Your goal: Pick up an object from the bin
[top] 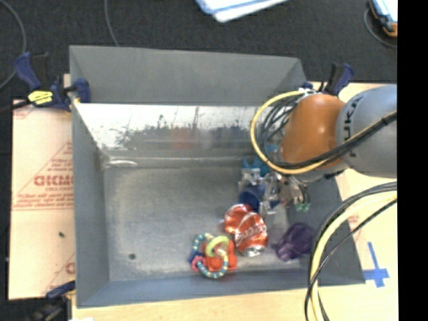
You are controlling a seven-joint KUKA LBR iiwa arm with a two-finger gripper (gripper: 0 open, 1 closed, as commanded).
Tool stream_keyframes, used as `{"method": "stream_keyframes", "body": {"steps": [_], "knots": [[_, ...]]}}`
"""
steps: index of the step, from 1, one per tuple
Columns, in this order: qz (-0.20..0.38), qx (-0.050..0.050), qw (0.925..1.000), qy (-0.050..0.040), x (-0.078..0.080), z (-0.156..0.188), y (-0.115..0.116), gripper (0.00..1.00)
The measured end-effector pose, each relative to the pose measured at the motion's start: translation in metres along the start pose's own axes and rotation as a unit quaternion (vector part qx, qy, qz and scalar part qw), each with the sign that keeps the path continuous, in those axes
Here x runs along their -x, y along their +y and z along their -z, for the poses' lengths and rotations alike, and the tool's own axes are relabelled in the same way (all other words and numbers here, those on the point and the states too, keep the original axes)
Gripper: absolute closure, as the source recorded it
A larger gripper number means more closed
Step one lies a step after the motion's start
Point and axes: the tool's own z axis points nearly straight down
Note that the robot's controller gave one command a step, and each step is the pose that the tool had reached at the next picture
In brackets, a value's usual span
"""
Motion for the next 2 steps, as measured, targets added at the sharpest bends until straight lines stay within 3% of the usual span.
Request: {"method": "stream_keyframes", "body": {"steps": [1,2], "knots": [[-0.005,0.002,1.0,-0.0015,0.0001,-0.0002,0.0039,0.0],[-0.028,0.003,0.9996,0.0005,0.0048,-0.0007,0.0012,1.0]]}}
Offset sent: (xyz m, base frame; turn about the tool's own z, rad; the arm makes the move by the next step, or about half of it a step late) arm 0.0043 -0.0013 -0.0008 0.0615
